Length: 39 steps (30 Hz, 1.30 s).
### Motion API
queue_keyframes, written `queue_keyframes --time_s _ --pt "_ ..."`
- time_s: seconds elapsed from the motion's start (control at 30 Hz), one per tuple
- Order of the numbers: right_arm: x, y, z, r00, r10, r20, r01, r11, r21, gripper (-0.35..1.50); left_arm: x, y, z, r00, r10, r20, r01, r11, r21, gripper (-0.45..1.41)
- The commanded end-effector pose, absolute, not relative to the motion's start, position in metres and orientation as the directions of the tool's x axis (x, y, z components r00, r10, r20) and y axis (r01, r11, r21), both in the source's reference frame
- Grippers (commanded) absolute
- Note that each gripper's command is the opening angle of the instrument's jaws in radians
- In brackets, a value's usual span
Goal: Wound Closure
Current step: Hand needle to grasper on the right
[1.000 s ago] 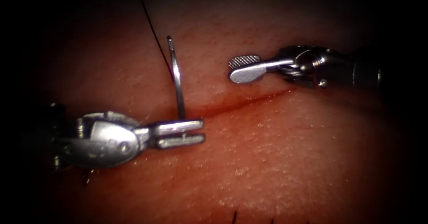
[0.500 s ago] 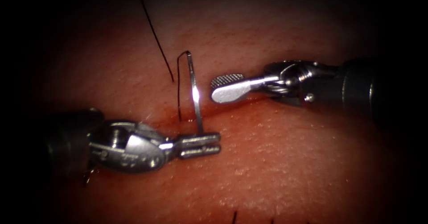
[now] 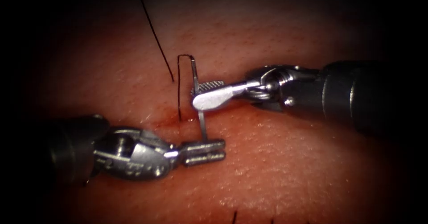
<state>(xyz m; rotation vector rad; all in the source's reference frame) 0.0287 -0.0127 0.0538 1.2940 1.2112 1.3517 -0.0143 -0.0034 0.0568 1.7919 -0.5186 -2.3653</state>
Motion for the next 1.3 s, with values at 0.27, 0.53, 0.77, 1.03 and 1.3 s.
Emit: queue_keyframes --time_s 0.27,0.53,0.77,1.03,1.3 --pt "0.0301 -0.0117 0.0541 -0.077 0.988 0.136 0.031 -0.134 0.991 1.08 -0.0152 -0.0034 0.0566 -0.279 -0.314 -0.908 -0.094 -0.932 0.351 -0.45" --pt "0.0302 -0.0117 0.0541 -0.081 0.987 0.135 0.029 -0.134 0.991 0.52 -0.0152 -0.0034 0.0566 -0.28 -0.314 -0.907 -0.095 -0.932 0.351 -0.45" --pt "0.0304 -0.0115 0.0543 -0.104 0.988 0.112 0.011 -0.111 0.994 -0.35 -0.0154 -0.0036 0.0565 -0.28 -0.315 -0.907 -0.089 -0.932 0.351 -0.45" --pt "0.0302 -0.0112 0.0546 -0.146 0.986 0.081 0.01 -0.08 0.997 -0.35 -0.0157 -0.0039 0.0562 -0.275 -0.317 -0.908 -0.077 -0.934 0.35 -0.45" --pt "0.0292 -0.0105 0.0555 -0.156 0.986 0.049 -0.001 -0.05 0.999 -0.35 -0.0151 -0.0033 0.0551 -0.235 -0.049 -0.971 -0.19 -0.977 0.095 1.09"
